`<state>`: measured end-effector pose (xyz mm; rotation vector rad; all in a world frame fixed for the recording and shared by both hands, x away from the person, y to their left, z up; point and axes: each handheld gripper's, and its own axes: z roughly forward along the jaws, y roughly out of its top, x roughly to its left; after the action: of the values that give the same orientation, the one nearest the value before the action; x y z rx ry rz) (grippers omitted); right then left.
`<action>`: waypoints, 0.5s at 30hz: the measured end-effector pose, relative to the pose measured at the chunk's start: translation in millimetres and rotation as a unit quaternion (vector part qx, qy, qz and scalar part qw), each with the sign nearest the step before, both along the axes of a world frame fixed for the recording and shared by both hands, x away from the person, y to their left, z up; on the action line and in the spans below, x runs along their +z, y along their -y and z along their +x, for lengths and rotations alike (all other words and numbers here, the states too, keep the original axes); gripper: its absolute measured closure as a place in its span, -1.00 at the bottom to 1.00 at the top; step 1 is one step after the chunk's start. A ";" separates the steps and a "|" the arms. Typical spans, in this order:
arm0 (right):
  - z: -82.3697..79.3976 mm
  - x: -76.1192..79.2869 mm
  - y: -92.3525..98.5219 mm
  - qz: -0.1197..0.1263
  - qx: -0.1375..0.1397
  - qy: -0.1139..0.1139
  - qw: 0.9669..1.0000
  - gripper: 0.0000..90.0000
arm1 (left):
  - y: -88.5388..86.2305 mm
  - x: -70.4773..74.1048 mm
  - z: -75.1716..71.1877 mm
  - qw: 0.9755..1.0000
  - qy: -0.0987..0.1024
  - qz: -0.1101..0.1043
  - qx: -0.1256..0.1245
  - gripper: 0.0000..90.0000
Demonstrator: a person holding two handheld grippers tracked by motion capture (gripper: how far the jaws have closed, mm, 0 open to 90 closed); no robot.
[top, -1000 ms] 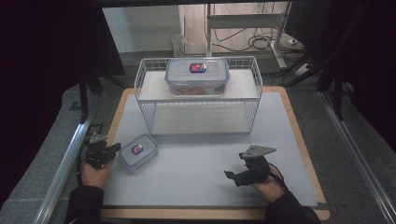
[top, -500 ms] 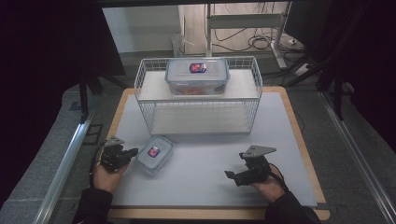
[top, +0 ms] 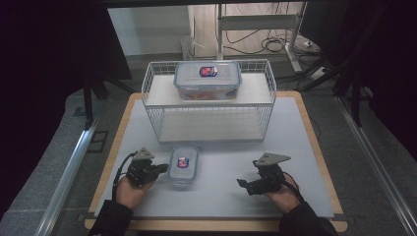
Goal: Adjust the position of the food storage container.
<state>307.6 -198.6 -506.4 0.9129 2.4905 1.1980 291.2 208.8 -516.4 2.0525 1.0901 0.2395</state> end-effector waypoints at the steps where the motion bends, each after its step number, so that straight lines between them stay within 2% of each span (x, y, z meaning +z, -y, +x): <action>1: 0.1 -0.2 0.0 -0.002 -0.003 0.001 1.000 -0.84 | 4.0 0.5 -1.1 1.000 -0.002 -0.002 -0.005 0.99; 8: 2.2 -1.6 -0.3 -0.003 -0.015 -0.001 1.000 -0.90 | 37.7 1.0 -3.5 0.998 -0.014 -0.024 -0.051 0.99; 10: 2.3 -1.2 -0.7 0.002 -0.014 -0.007 1.000 -0.94 | 42.9 2.6 -2.8 0.998 -0.011 -0.014 -0.063 0.97; 12: 2.1 -0.5 -1.4 0.003 -0.018 -0.009 1.000 -0.94 | 39.6 4.2 0.3 0.999 -0.003 -0.006 -0.053 0.95; 13: 1.7 -0.2 -2.1 0.001 -0.020 -0.012 1.000 -0.90 | 35.7 4.4 3.4 0.999 -0.003 -0.006 -0.040 0.95; 15: -0.2 1.6 -3.0 -0.013 -0.023 -0.010 1.000 -0.63 | 28.5 4.6 10.8 1.000 0.003 -0.002 -0.019 0.96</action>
<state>307.4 -195.6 -504.8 0.9758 2.4796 1.1456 302.1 180.3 -511.8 2.0654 1.0468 0.2249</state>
